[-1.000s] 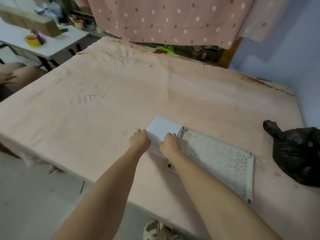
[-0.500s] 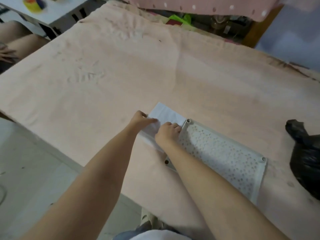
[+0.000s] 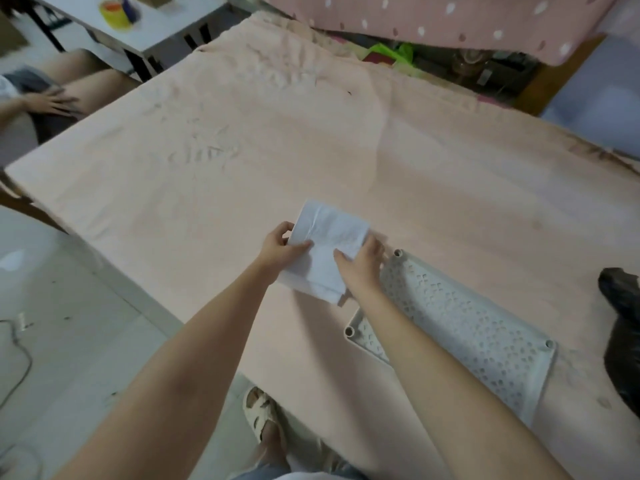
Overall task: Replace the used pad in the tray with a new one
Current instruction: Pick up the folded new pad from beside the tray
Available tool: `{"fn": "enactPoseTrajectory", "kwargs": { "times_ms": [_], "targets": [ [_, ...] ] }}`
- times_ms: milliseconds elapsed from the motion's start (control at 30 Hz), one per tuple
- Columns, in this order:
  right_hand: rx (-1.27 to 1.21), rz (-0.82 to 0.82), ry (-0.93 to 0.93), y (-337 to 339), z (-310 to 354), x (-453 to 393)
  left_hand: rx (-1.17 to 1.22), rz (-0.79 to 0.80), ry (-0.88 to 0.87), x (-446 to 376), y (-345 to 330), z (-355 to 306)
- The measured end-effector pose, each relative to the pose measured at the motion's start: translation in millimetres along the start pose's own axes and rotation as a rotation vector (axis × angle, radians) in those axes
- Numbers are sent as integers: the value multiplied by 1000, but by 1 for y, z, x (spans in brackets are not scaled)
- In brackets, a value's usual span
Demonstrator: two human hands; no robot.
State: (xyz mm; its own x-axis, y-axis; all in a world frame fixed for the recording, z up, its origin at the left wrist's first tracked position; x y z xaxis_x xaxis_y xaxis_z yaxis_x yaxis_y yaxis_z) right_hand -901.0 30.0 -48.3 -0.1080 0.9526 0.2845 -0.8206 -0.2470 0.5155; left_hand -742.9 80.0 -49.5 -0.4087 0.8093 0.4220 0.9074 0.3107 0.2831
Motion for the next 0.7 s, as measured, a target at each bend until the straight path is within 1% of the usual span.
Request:
{"fn": "enactPoseTrajectory", "kwargs": {
  "times_ms": [33,67,100,167,200,233,333,500,700],
  "targets": [
    [-55,0,-64,-5,1,0,65,4,-6,2,9,4],
    [-104,29,-137,-10,3,2,123,-2,-9,5,18,7],
    [-205,76,-196,-17,4,3,163,-13,-8,8,28,11],
    [-535,216,-310,-35,10,10,215,-41,2,15,51,18],
    [-647,299,-344,-45,15,17,233,-49,4,19,64,22],
    [-679,364,-339,-56,22,24,243,-56,7,23,77,28],
    [-604,411,-272,-89,42,42,260,-75,34,40,121,46],
    [-546,467,-246,-148,71,72,276,-171,67,66,195,79],
    [-528,535,-190,-205,98,98,291,-263,70,88,255,95]
  ]
}}
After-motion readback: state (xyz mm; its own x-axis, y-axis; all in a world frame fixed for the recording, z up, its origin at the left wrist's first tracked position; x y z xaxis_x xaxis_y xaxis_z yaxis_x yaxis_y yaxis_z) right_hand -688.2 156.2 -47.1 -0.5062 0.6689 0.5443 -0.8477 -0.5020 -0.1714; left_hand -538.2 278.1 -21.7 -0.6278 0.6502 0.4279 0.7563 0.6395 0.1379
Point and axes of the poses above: each hand's wrist, its own x-axis away from the middle knuckle, its own y-axis out of the back of the hand, z = x × y, the point moved 2 cm from there along -x, towards the middle knuckle, and after that the axes turned 10 degrees about -x, right-handed, at the moved point
